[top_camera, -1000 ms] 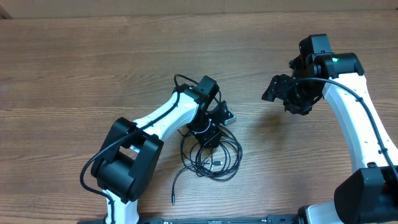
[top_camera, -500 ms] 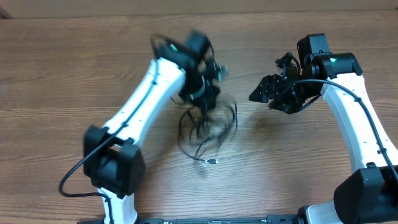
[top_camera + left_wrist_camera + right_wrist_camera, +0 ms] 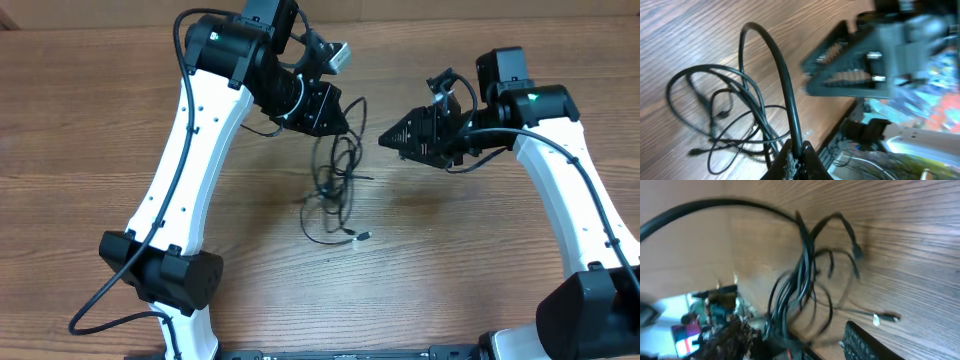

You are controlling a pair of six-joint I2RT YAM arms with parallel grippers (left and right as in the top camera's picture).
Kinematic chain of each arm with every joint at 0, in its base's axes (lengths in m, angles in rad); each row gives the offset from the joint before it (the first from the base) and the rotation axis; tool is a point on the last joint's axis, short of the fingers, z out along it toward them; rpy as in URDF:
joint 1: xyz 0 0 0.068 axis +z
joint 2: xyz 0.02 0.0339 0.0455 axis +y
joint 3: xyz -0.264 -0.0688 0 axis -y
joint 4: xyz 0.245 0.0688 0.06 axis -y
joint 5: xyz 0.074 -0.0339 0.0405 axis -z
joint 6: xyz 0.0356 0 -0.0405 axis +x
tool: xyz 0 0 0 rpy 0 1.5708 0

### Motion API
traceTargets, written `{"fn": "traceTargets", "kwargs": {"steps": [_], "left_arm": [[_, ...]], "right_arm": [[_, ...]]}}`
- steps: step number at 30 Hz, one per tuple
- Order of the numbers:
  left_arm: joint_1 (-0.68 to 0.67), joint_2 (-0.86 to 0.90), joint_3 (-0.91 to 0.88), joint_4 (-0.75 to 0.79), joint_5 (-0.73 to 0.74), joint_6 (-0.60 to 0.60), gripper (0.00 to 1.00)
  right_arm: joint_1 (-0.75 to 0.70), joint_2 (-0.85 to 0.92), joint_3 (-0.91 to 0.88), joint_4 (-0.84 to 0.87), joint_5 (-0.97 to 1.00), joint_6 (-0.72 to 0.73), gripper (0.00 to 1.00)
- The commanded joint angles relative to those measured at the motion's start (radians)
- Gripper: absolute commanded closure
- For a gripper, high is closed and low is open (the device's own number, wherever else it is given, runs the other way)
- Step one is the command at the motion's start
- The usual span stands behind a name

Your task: Untangle cables

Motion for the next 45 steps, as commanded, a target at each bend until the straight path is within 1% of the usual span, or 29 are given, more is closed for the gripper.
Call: {"fn": "traceTargets", "kwargs": {"steps": [1, 5, 7, 13, 17, 21, 25, 29, 31, 34, 35, 36, 37, 38, 40, 41, 45], "left_arm": [[0.003, -0.011, 0.043, 0.005, 0.090, -0.021, 0.96], [0.004, -0.011, 0.045, 0.004, 0.107, -0.021, 0.96], [0.005, -0.011, 0.045, 0.001, 0.129, -0.021, 0.96], [0.005, -0.011, 0.044, -0.045, 0.121, 0.010, 0.96], [0.013, -0.011, 0.044, -0.056, 0.119, 0.019, 0.96], [0.048, -0.011, 0.045, -0.055, 0.123, 0.018, 0.96], [0.132, -0.014, 0.045, -0.060, 0.108, 0.021, 0.96], [0.215, -0.017, 0.044, -0.080, 0.025, 0.022, 0.96], [0.237, -0.017, 0.043, -0.098, -0.005, 0.029, 0.96], [0.235, -0.017, 0.042, -0.129, -0.014, 0.076, 0.96], [0.228, -0.016, 0.042, -0.137, -0.019, 0.090, 0.96], [0.219, -0.016, 0.041, -0.143, -0.037, 0.092, 0.96], [0.213, -0.016, 0.041, -0.146, -0.051, 0.092, 0.96], [0.204, -0.016, 0.041, -0.150, -0.074, 0.092, 0.96], [0.190, -0.016, 0.041, -0.152, -0.105, 0.092, 0.96], [0.183, -0.016, 0.041, -0.152, -0.115, 0.091, 0.96], [0.168, -0.015, 0.040, -0.148, -0.117, 0.092, 0.96]], "right_arm": [[0.050, 0.006, -0.002, 0.027, 0.135, 0.161, 0.44], [0.117, 0.007, -0.014, 0.065, 0.308, 0.301, 0.54], [0.139, 0.007, -0.037, 0.101, 0.357, 0.353, 0.59], [0.173, 0.025, -0.172, 0.207, 0.498, 0.471, 0.72], [0.172, 0.060, -0.248, 0.245, 0.512, 0.476, 0.83], [0.172, 0.069, -0.279, 0.243, 0.525, 0.476, 0.91], [0.172, 0.068, -0.280, 0.181, 0.621, 0.475, 0.92], [0.163, 0.068, -0.280, 0.152, 0.660, 0.449, 0.96], [0.161, 0.068, -0.279, 0.162, 0.645, 0.412, 0.96], [0.161, 0.068, -0.278, 0.159, 0.634, 0.369, 0.95], [0.161, 0.068, -0.278, 0.158, 0.629, 0.351, 0.91], [0.161, 0.069, -0.279, 0.151, 0.626, 0.321, 0.84], [0.161, 0.069, -0.279, 0.147, 0.626, 0.305, 0.80], [0.161, 0.069, -0.280, 0.134, 0.627, 0.266, 0.69], [0.161, 0.071, -0.286, 0.113, 0.628, 0.199, 0.60], [0.161, 0.071, -0.294, 0.112, 0.631, 0.176, 0.58], [0.161, 0.071, -0.347, 0.138, 0.659, 0.097, 0.58]]}}
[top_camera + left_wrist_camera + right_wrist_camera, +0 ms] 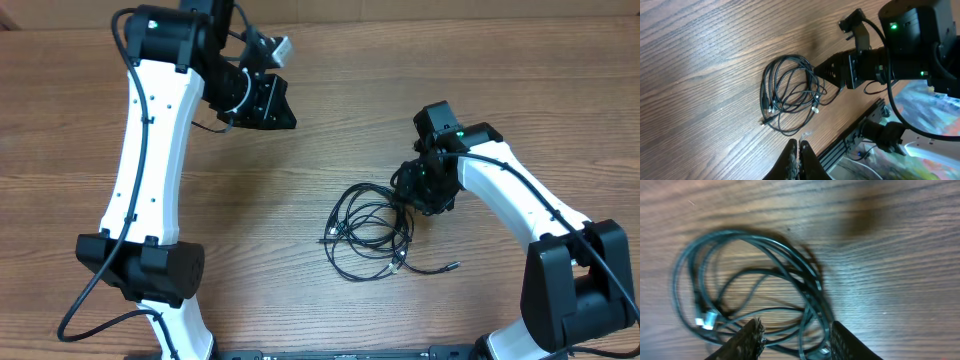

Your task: Untangle cables

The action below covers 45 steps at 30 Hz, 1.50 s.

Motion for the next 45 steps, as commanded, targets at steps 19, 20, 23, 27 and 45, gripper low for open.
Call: {"fn": "traceTargets", "kwargs": {"steps": [19, 20, 23, 27, 45], "left_arm": [[-0.017, -0.018, 0.020, 0.016, -0.031, 0.027, 0.96], [-0.017, -0.018, 0.020, 0.018, -0.031, 0.027, 0.96], [-0.017, -0.017, 0.020, 0.019, -0.031, 0.027, 0.96], [-0.016, -0.017, 0.020, 0.014, -0.031, 0.026, 0.96], [-0.029, -0.017, 0.001, -0.003, 0.017, 0.012, 0.95]], "right_arm": [[-0.002, -0.004, -0.243, 0.231, -0.021, -0.185, 0.83], [-0.002, -0.004, -0.246, 0.235, -0.031, -0.185, 0.92], [-0.002, -0.013, -0.234, 0.257, -0.082, -0.146, 0.96], [-0.002, -0.089, -0.148, 0.221, -0.227, -0.151, 0.96], [-0.002, -0.368, 0.073, 0.389, -0.668, 0.190, 0.96]]}}
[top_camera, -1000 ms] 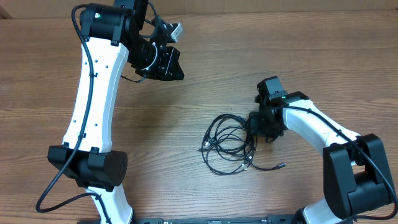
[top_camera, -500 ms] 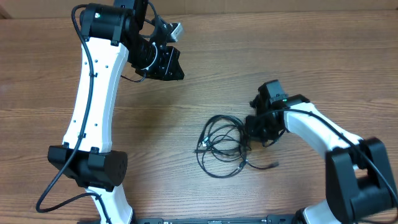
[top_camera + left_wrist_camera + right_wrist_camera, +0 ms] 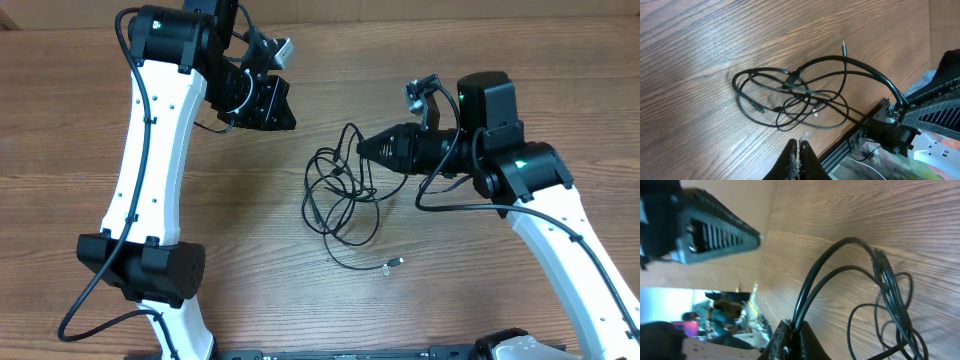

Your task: Untangle cables

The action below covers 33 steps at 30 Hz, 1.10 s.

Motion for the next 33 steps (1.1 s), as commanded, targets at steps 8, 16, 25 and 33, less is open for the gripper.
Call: {"fn": "traceTargets", "kwargs": {"steps": [8, 16, 25, 33], "left_arm": [[-0.103, -0.017, -0.152, 0.013, 0.105, 0.209, 0.83], [-0.111, -0.017, -0.205, 0.137, 0.225, 0.259, 0.75], [-0.116, -0.017, -0.277, 0.391, 0.246, -0.053, 0.71], [-0.157, -0.017, -0.384, 0.583, 0.330, -0.227, 0.69]], "right_arm": [[-0.003, -0.020, 0.012, 0.444, -0.165, 0.475, 0.96], [-0.040, -0.051, 0.012, 0.485, -0.166, 0.550, 0.96], [-0.065, -0.052, 0.012, 0.474, -0.176, 0.547, 0.96], [-0.071, -0.052, 0.012, 0.474, -0.180, 0.547, 0.96]]}}
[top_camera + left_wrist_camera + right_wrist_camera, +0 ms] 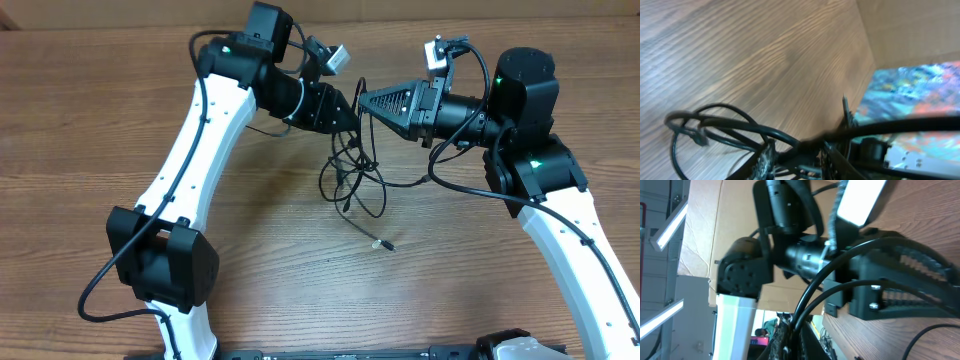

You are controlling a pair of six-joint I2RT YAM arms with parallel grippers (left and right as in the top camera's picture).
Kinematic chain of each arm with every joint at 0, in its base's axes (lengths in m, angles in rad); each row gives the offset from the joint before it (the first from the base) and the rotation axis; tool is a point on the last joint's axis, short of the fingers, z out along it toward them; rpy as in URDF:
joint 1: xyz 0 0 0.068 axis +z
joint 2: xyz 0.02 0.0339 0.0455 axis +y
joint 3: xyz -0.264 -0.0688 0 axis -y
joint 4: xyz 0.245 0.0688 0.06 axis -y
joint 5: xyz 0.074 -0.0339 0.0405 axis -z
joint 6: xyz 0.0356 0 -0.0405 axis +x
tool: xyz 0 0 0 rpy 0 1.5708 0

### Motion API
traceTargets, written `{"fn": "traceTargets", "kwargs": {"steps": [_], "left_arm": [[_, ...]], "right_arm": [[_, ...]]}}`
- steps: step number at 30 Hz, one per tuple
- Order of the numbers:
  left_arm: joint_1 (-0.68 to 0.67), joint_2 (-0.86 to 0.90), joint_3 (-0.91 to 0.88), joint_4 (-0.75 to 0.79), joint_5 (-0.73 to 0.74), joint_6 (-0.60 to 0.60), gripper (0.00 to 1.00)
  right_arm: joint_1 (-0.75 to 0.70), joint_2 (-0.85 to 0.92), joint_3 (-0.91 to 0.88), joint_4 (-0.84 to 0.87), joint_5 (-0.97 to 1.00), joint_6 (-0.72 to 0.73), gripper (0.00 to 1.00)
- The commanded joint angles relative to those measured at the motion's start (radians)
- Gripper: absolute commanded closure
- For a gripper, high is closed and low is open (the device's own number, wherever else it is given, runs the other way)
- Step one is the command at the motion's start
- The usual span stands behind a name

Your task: Untangle cables

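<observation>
A tangle of thin black cables [350, 175] hangs from my right gripper [362, 98], which is shut on two strands [840, 260] at the back middle of the table. The tangle's lower loops rest on the wood, and one plug end [382, 244] trails toward the front. My left gripper [350, 112] meets the right one tip to tip. Its fingers [765, 157] stand open, with cable strands [735, 127] running between them. In the right wrist view the left gripper's ribbed fingers [920, 260] fill the right side, close behind the held strands.
The wooden table [120, 200] bears only the cables. Both white arms arch over its back half, the left arm's base [165, 265] at the front left. Cardboard walls [740, 210] stand beyond the table's far edge.
My left gripper was shut and empty at the back left; now it is open at the right gripper's tip with strands between its fingers. The right gripper holds the cables farther back.
First my left gripper held a cable up with the tangle hanging, the right gripper close by. Then the tangle lay flat on the table, the left gripper away and shut, the right one open at it. Then the right gripper held it lifted. Now both grippers meet at it.
</observation>
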Motion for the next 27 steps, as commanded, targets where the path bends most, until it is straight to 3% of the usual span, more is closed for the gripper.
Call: {"fn": "traceTargets", "kwargs": {"steps": [1, 5, 8, 12, 14, 21, 27], "left_arm": [[-0.035, -0.017, -0.060, 0.087, 0.042, -0.148, 0.69], [-0.059, -0.016, -0.138, 0.220, -0.118, -0.330, 0.68], [-0.066, -0.016, -0.192, 0.263, -0.237, -0.428, 0.55], [-0.071, -0.016, -0.276, 0.267, -0.209, -0.435, 0.37], [-0.072, -0.016, -0.294, 0.258, -0.177, -0.410, 0.41], [-0.072, -0.017, -0.303, 0.237, 0.006, -0.274, 0.96], [-0.023, -0.024, -0.303, 0.151, 0.007, -0.203, 0.96]], "right_arm": [[-0.009, -0.032, 0.014, 0.008, -0.015, 0.004, 0.96], [-0.009, -0.036, 0.014, 0.013, -0.037, 0.011, 0.96], [-0.009, -0.054, 0.014, 0.018, -0.037, 0.012, 0.96], [-0.042, -0.102, 0.014, 0.076, -0.033, 0.037, 0.96], [-0.061, -0.110, 0.014, 0.075, -0.035, 0.037, 0.96], [-0.100, -0.111, 0.014, 0.047, -0.018, -0.021, 0.96], [-0.126, -0.110, 0.013, -0.325, 0.317, -0.262, 0.96]]}}
